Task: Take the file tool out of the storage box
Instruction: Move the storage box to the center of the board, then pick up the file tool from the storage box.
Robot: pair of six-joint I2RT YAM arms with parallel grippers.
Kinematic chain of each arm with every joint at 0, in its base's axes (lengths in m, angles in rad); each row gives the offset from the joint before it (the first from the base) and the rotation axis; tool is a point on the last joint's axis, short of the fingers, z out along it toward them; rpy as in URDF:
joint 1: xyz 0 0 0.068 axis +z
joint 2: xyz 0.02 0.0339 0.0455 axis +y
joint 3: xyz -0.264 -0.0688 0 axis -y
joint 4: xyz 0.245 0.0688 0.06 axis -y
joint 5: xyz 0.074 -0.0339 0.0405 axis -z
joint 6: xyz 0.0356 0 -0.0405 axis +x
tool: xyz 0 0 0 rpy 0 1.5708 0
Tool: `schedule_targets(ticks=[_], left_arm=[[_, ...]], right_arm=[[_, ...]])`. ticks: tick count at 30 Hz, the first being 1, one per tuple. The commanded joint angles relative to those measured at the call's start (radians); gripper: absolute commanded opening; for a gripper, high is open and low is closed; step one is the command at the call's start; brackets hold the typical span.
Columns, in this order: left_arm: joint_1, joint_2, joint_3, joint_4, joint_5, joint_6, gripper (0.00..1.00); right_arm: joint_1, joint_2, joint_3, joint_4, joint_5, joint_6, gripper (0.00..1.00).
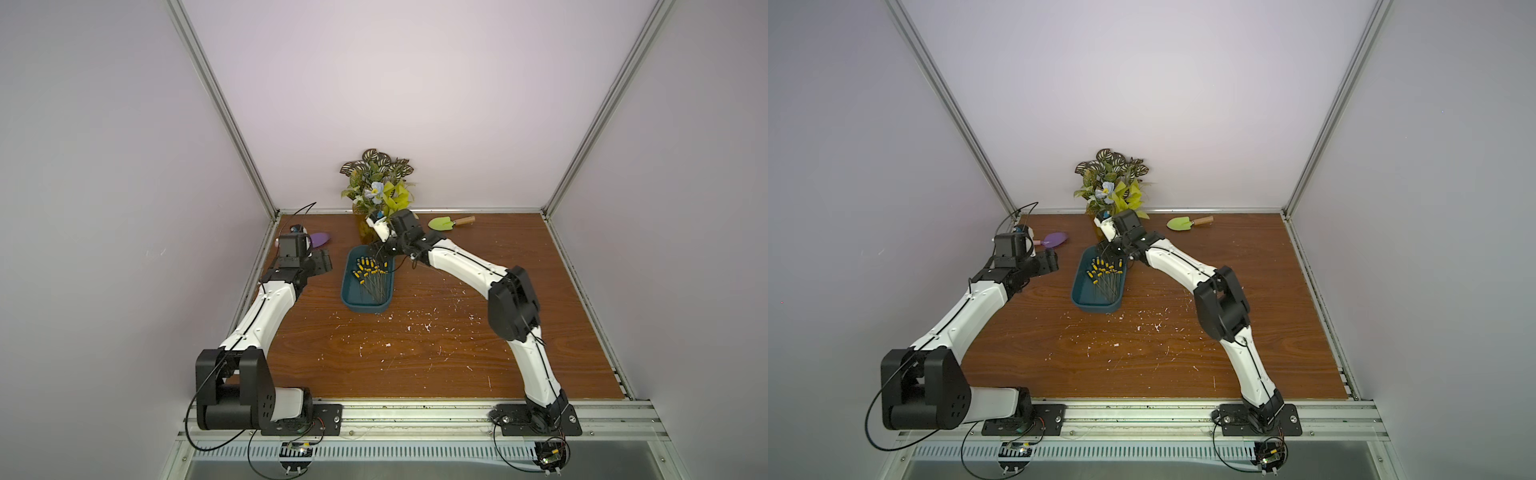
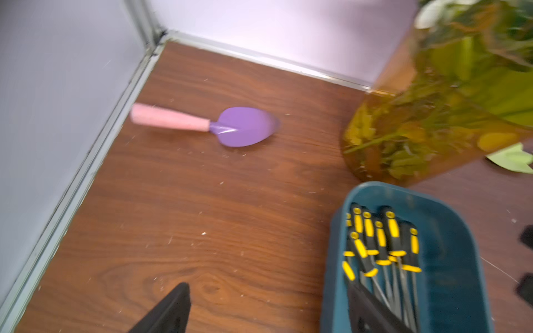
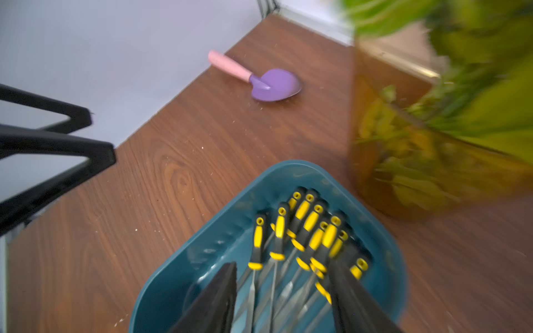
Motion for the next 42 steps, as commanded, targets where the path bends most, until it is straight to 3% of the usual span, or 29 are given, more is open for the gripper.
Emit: schedule_targets(ticks=[1, 4, 6, 12, 18, 22, 26, 30, 36, 42], left_arm=[[0.001, -0.011, -0.010, 0.020, 0.062, -0.001, 0.88], [0.002, -0.010, -0.010, 0.021, 0.077, 0.000, 0.88], [0.002, -0.011, -0.014, 0.025, 0.089, -0.001, 0.88], [0.002, -0.008, -0.014, 0.024, 0.104, 0.002, 0.88], [0.002, 0.004, -0.013, 0.023, 0.131, 0.005, 0.88], [0.002, 0.009, -0.008, 0.017, 0.134, 0.009, 0.88], [0.002, 0.011, -0.005, 0.014, 0.134, 0.014, 0.88], [0.002, 0.018, 0.011, 0.012, 0.161, 0.017, 0.88], [0.002, 0.059, 0.099, 0.010, 0.257, 0.017, 0.89], [0.002, 0.093, 0.118, 0.042, 0.314, 0.045, 0.90]], right_arm=[[0.031, 0.133, 0.280, -0.217, 0.049, -0.049, 0.55], [0.038, 0.293, 0.529, -0.316, 0.072, -0.041, 0.51], [0.039, 0.336, 0.572, -0.325, 0.083, -0.036, 0.49], [0.046, 0.272, 0.356, -0.201, 0.093, -0.034, 0.43], [0.051, 0.300, 0.368, -0.235, 0.109, -0.047, 0.39], [0.052, 0.315, 0.369, -0.232, 0.112, -0.034, 0.27], [0.054, 0.315, 0.372, -0.227, 0.122, -0.025, 0.23], [0.053, 0.305, 0.391, -0.223, 0.119, -0.004, 0.07], [0.053, 0.148, 0.313, -0.055, 0.042, 0.079, 0.03], [0.042, -0.142, -0.002, 0.162, 0.075, 0.118, 0.02]])
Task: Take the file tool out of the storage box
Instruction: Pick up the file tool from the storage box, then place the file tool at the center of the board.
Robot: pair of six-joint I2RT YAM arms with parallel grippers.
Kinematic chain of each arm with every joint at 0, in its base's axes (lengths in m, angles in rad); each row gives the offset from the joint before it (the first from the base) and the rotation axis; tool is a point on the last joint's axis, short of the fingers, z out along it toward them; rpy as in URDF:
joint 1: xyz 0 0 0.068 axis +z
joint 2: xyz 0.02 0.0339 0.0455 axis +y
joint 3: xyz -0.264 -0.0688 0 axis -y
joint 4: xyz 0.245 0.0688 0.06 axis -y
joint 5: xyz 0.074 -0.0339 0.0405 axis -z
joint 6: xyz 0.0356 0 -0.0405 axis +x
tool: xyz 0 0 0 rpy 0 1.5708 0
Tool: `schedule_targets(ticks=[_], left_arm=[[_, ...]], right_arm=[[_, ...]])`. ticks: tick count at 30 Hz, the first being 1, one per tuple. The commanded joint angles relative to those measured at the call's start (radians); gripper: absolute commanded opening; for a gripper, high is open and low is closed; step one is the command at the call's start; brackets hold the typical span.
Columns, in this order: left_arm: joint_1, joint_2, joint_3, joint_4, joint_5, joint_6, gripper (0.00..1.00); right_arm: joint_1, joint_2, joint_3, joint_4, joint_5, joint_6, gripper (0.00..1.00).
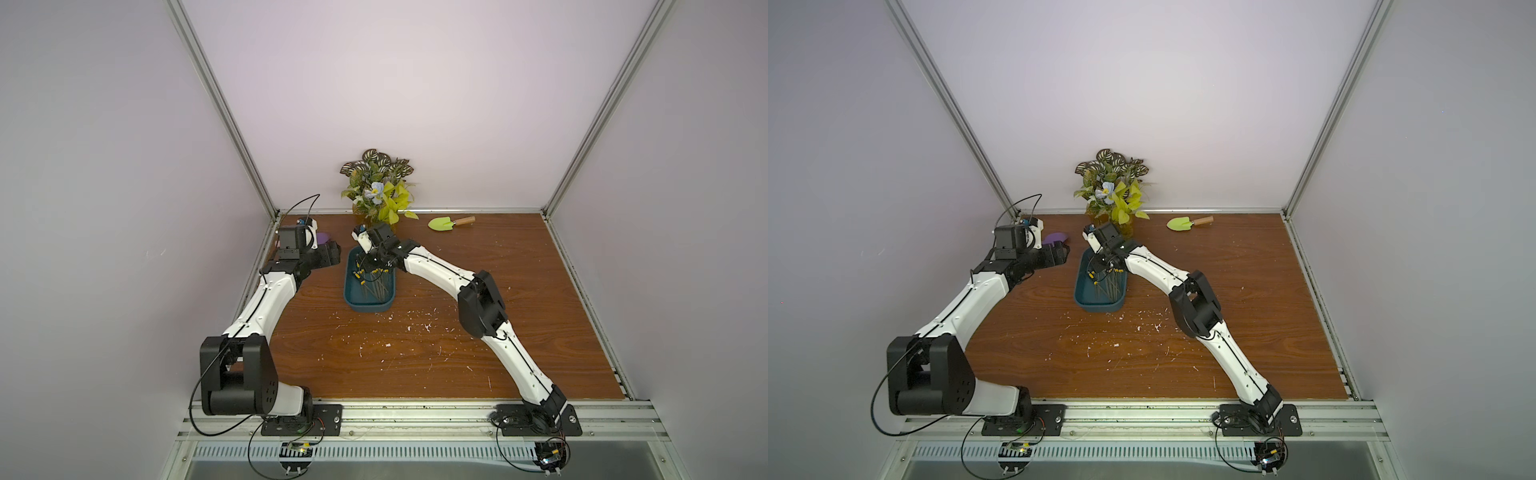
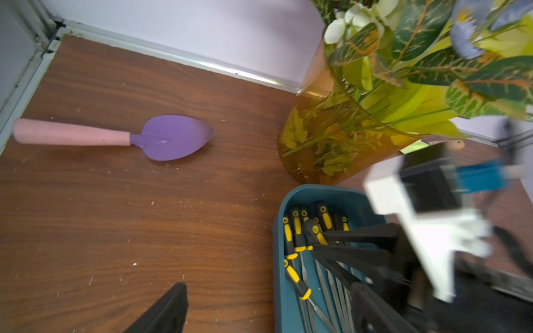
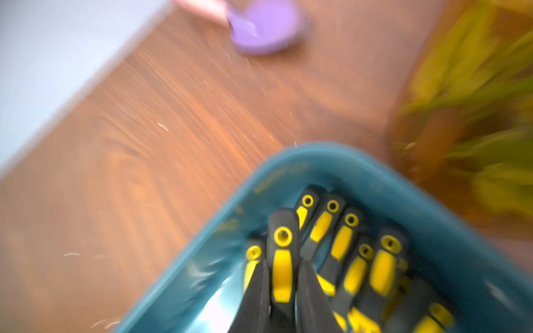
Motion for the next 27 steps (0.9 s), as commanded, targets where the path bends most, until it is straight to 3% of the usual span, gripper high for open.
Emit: schedule_targets(ticks=[1, 7, 12, 17, 27], left_arm=[[0.002, 0.009, -0.009, 0.031, 0.063, 0.020, 0.90], [-0.002, 0.054, 0.014, -0.023, 0.064, 0.012, 0.90], [-0.011, 0.079, 0.004, -0.003, 0.093, -0.014, 0.90], [-0.044, 0.109, 0.021, -0.032, 0.068, 0.004, 0.90], [-0.064, 0.111, 0.022, -0.048, 0.043, 0.015, 0.91]], right_arm=[[-0.011, -0.259, -0.138, 0.221, 0.013, 0.050, 0.02], [-0.094, -0.600, -0.726, 0.398, 0.146, 0.125, 0.00], [-0.191, -0.720, -0.996, 0.430, 0.161, 0.221, 0.00], [-0.187, -0.640, -0.991, 0.434, 0.171, 0.293, 0.00], [-0.126, -0.371, -0.751, 0.340, 0.248, 0.413, 0.00]])
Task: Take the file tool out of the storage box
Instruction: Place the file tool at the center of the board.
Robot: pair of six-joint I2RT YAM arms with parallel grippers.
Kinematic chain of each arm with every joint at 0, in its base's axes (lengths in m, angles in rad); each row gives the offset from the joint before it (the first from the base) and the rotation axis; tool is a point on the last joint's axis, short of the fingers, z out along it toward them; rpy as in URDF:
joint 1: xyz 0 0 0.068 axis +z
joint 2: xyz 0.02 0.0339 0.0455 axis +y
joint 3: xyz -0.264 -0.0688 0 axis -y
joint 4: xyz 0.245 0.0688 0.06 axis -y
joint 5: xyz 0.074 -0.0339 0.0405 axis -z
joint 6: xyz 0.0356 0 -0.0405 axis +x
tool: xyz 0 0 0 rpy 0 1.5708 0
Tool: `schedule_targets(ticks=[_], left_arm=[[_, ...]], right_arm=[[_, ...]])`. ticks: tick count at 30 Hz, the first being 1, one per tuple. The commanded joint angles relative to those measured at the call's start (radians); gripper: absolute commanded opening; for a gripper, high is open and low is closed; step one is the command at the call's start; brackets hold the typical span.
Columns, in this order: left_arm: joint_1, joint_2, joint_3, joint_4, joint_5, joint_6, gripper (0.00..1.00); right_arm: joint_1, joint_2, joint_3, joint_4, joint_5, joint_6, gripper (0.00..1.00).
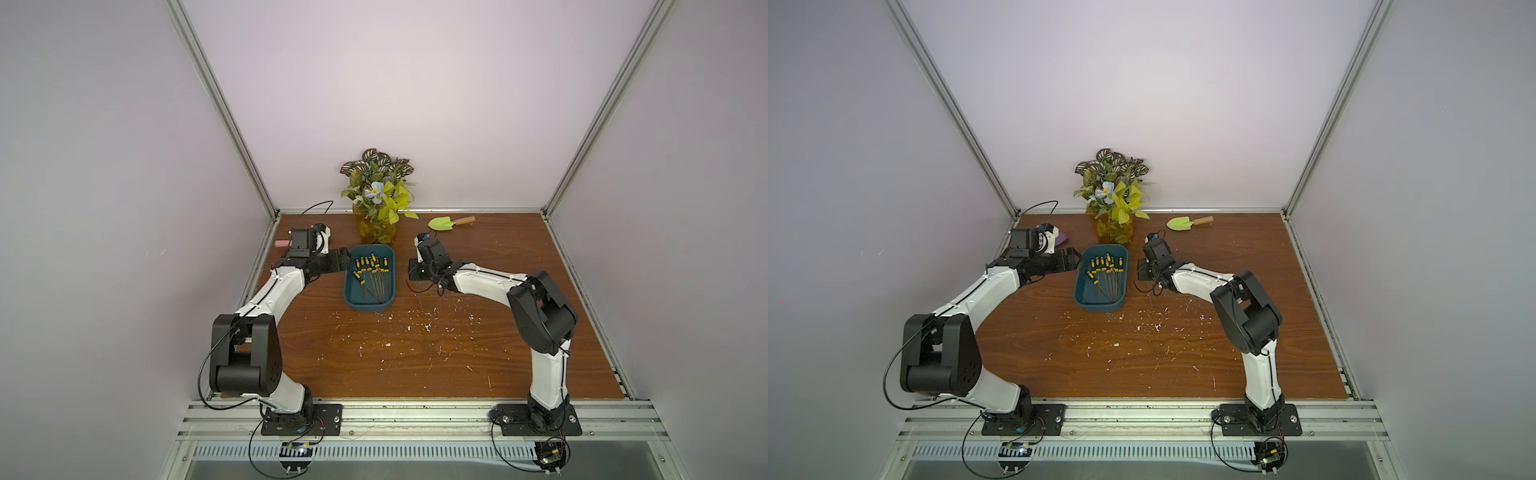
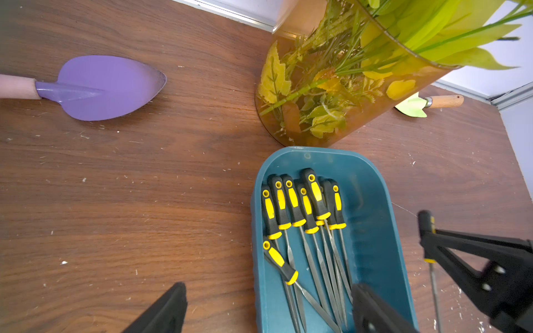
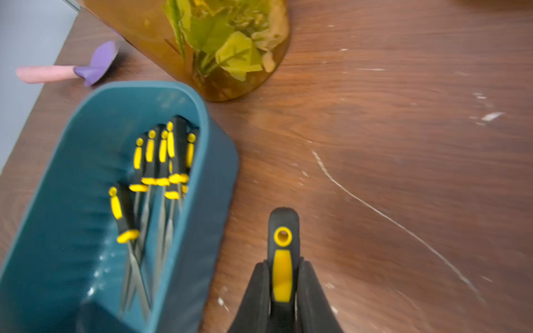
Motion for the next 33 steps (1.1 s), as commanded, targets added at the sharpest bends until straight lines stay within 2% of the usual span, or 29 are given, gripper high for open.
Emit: schedule_targets(ticks=[1, 14, 24, 29, 33], left_arm=[[-0.014, 0.006, 0.026, -0.026, -0.014, 0.014, 0.91], [-0.021, 0.003, 0.029, -0.038, -0.014, 0.017, 0.94], [-0.023, -0.003, 0.031, -0.047, -0.019, 0.025, 0.99], [-0.022, -0.006, 0.031, -0.047, -0.018, 0.025, 0.99], [-0.022, -0.010, 0.031, -0.044, -0.017, 0.025, 0.99]], right_arm=[[0.005, 0.030, 0.081, -0.038, 0.053, 0.072, 0.00], [0.000, 0.124, 0.145, -0.110, 0.143, 0.147, 0.00], [-0.004, 0.101, 0.129, -0.083, 0.121, 0.115, 0.35], [-0.002, 0.041, 0.137, -0.086, 0.143, 0.055, 0.41], [0.024, -0.023, 0.161, -0.049, 0.134, -0.067, 0.41]])
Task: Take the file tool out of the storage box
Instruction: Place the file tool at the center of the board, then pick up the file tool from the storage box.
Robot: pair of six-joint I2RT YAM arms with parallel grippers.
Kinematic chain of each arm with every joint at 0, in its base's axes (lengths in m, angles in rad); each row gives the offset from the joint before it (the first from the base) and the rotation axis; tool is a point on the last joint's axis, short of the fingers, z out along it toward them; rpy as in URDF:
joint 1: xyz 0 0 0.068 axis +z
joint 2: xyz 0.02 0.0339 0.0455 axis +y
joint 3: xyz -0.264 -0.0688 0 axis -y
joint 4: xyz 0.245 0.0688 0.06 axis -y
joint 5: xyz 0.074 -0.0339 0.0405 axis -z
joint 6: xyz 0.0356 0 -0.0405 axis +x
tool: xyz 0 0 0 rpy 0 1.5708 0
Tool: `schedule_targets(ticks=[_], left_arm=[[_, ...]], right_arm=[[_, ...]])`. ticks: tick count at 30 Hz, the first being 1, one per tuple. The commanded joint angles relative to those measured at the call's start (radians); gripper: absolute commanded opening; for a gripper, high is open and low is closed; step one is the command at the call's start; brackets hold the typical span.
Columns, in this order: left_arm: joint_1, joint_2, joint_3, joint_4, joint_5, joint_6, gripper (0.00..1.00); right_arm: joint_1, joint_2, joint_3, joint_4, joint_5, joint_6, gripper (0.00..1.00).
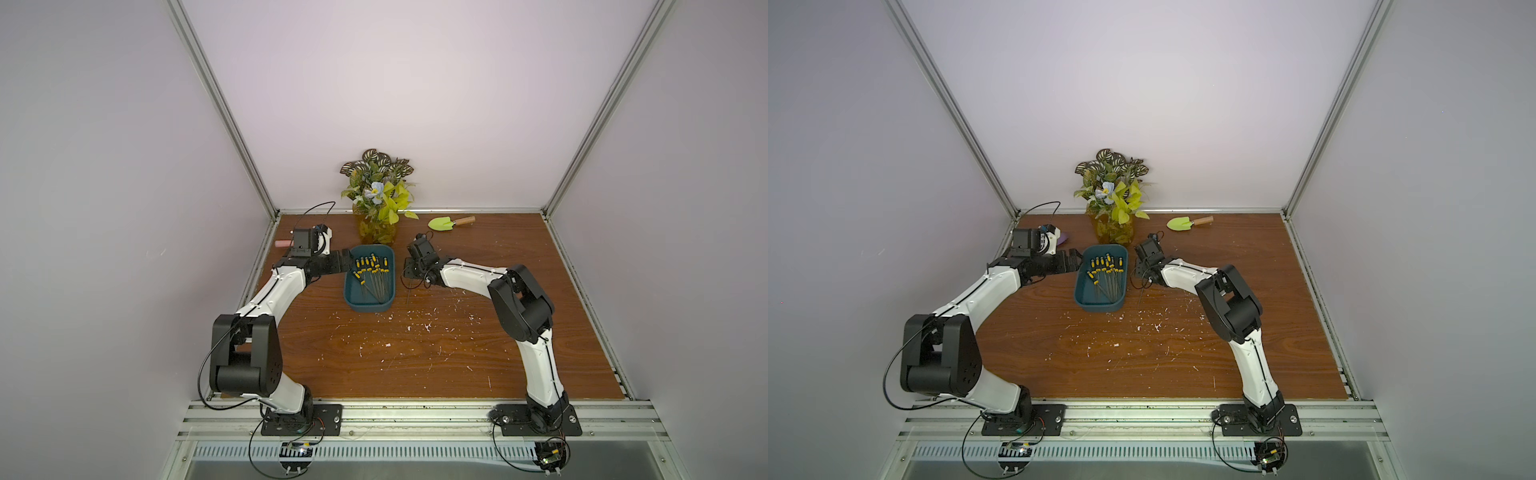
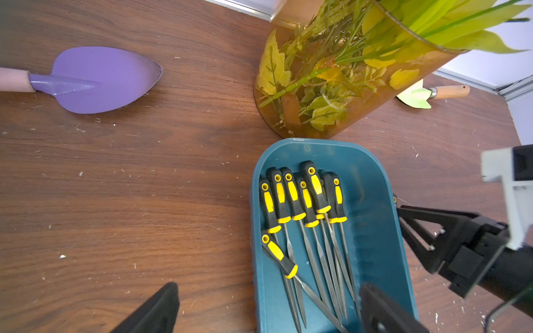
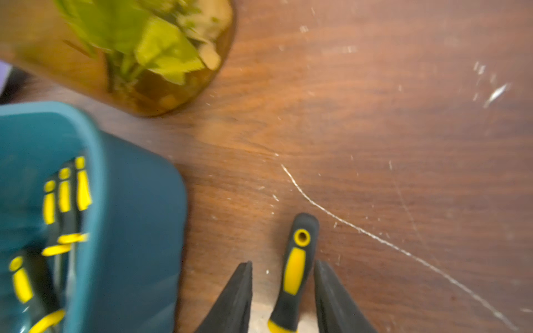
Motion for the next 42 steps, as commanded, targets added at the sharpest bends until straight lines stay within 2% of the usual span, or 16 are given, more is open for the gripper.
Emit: schedule_targets(ticks=[1, 5, 10, 16, 21, 28, 42], left_arm=[[-0.012, -0.011, 0.024, -0.020, -0.010, 0.019, 0.99], [-0.012, -0.016, 0.025, -0.021, -0.020, 0.022, 0.99], [-0.012, -0.023, 0.023, -0.023, -0.041, 0.023, 0.99], [-0.009, -0.039, 0.017, -0.013, -0.057, 0.014, 0.99], [-0.006, -0.040, 0.015, -0.016, -0.056, 0.015, 0.99], [-0.006, -0.035, 0.015, -0.017, -0.054, 0.018, 0.99], [-0.006, -0.006, 0.018, -0.030, -0.059, 0.027, 0.99]], right_arm=[[0.031, -0.119, 0.072, 0.050, 0.006, -0.140, 0.42], [0.074, -0.071, 0.194, 0.004, -0.063, -0.253, 0.40], [0.116, 0.099, 0.451, -0.161, -0.132, -0.323, 0.40], [0.147, 0.308, 0.790, -0.359, -0.111, -0.326, 0.40], [0.146, 0.438, 0.997, -0.471, -0.078, -0.310, 0.39], [0.147, 0.462, 0.982, -0.461, -0.006, -0.287, 0.39], [0.120, 0.518, 0.976, -0.445, 0.009, -0.273, 0.38]])
